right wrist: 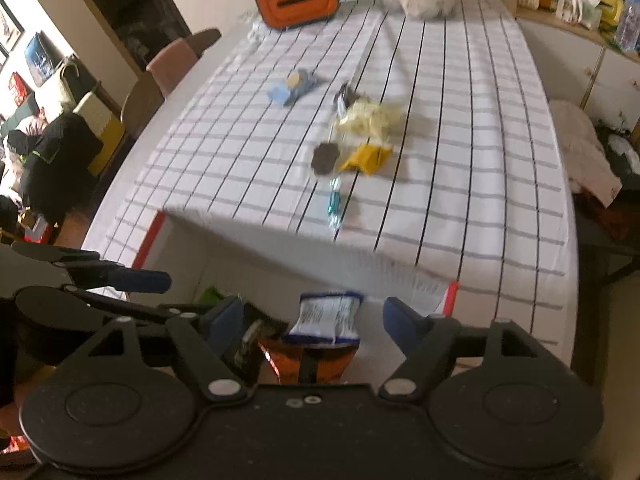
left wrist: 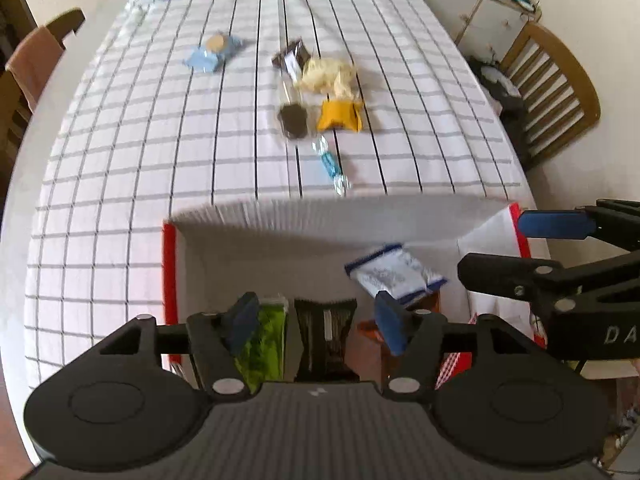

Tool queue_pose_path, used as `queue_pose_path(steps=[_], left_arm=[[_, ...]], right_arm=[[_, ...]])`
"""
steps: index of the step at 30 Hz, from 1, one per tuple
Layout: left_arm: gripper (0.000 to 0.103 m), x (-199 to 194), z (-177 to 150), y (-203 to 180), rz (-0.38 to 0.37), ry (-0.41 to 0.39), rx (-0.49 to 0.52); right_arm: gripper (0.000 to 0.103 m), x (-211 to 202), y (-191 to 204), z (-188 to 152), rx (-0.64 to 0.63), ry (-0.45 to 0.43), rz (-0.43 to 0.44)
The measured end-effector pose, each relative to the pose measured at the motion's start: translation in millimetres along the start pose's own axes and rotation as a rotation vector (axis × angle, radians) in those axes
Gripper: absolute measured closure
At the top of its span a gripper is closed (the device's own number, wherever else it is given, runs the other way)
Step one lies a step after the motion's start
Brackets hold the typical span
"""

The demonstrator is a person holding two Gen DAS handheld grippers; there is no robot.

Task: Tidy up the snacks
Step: 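Lift both open tools out of the box back toward the snack pile, then grasp the clear dark-filled cup with left tool while right tool grasps teal candy stick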

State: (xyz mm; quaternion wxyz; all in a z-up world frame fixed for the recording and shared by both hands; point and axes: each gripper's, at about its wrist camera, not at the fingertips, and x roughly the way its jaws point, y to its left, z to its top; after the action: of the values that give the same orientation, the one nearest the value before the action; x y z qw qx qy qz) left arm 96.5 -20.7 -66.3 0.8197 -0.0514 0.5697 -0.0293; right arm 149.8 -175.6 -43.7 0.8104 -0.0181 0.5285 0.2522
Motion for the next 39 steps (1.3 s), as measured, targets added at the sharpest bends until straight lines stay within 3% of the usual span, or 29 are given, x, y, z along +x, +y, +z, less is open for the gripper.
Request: queue_pose_path(steps=[9, 12, 21, 29, 39], left_arm=[[0.030, -22.4, 28.4, 6.6, 0.047, -0.104, 0.034], [0.026, -28.4, 41.0, 10.7, 0.074, -0.144, 0.038], [0.022, -27.1, 84.0, 28.0, 0.108, -0.223, 0.016], [0.022, 5.4, 123.2, 40.8, 0.122, -0.179, 0.022], [0.022, 53.3, 160.6, 60.4, 0.122, -0.074, 0.012]], right_arm=[[0.018, -13.0, -10.8, 24.8, 0.009, -0.059, 0.005], [0.009, -17.3, -13.2, 35.1, -0.002, -0.086, 0.018], [0.008, -11.5, -24.5, 67.4, -0.064, -0.117, 0.035], [0.010, 24.0, -28.6, 97.0, -0.103, -0.040, 0.017], [0.021, 109.2, -19.7, 115.8, -0.019, 0.140, -0.004]])
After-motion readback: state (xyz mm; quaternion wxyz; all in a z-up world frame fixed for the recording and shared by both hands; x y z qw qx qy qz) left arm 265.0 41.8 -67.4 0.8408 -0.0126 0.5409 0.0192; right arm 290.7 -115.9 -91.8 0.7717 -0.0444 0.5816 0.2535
